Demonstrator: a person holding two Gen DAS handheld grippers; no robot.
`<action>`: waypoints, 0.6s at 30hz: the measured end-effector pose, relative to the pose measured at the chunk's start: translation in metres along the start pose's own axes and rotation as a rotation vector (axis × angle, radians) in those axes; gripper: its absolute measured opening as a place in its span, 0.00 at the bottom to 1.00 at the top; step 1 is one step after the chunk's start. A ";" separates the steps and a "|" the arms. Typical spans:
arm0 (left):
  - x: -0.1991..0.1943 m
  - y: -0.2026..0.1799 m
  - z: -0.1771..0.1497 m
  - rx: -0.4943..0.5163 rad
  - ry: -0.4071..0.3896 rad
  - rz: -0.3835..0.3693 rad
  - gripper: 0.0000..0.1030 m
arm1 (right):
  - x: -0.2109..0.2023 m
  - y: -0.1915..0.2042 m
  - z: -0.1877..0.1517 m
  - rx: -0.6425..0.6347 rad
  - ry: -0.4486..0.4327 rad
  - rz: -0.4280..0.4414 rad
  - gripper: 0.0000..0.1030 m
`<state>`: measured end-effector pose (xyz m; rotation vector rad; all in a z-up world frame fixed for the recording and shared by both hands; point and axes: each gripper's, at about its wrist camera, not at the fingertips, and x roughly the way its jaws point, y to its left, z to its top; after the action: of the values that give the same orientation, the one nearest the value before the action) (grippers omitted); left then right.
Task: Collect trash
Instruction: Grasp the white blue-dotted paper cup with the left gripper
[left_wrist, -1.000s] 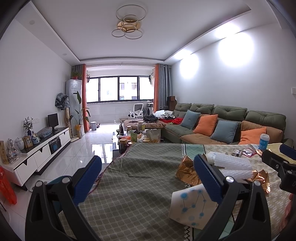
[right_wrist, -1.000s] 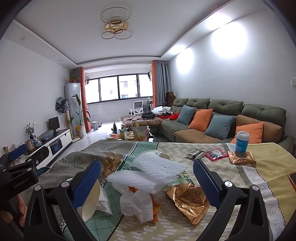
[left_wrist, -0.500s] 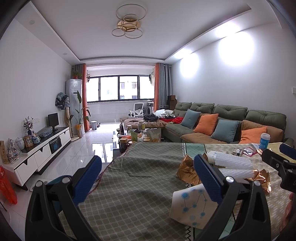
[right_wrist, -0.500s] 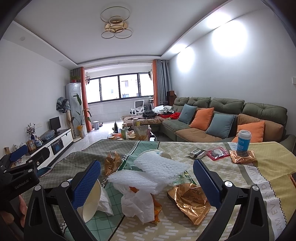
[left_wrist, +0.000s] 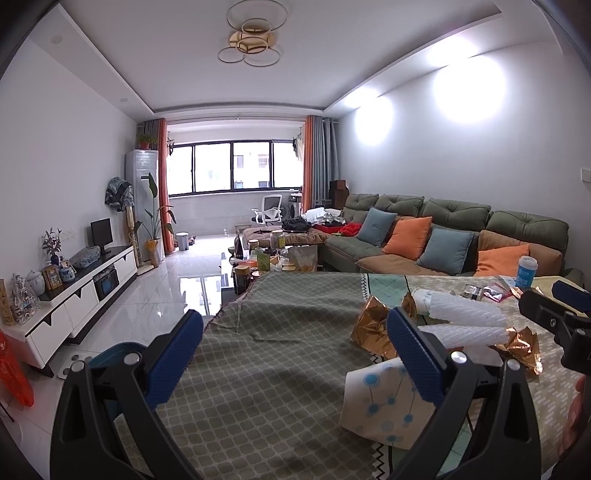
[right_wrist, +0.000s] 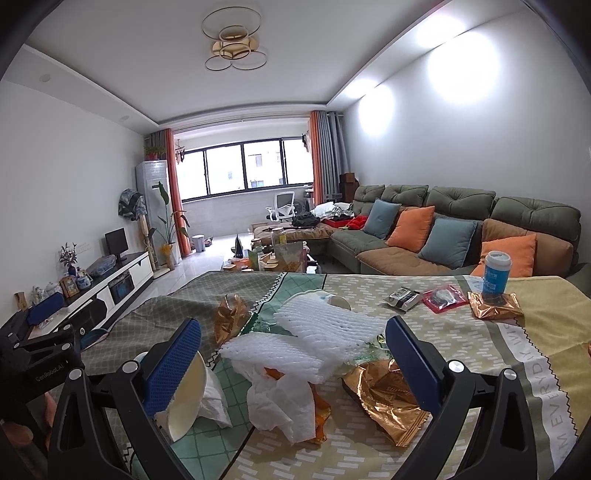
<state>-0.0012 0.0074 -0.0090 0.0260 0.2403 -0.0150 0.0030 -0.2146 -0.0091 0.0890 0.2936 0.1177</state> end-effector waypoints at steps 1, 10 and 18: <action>0.002 0.000 -0.001 0.000 0.015 -0.011 0.97 | 0.002 0.000 0.000 0.001 0.010 0.006 0.96; 0.029 -0.001 -0.023 0.014 0.199 -0.227 0.97 | 0.012 0.001 -0.009 0.035 0.103 0.073 0.97; 0.057 -0.003 -0.044 -0.054 0.352 -0.431 0.96 | 0.023 -0.009 -0.015 0.043 0.147 0.104 0.96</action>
<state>0.0438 0.0047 -0.0649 -0.0784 0.5944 -0.4356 0.0215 -0.2195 -0.0313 0.1384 0.4385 0.2213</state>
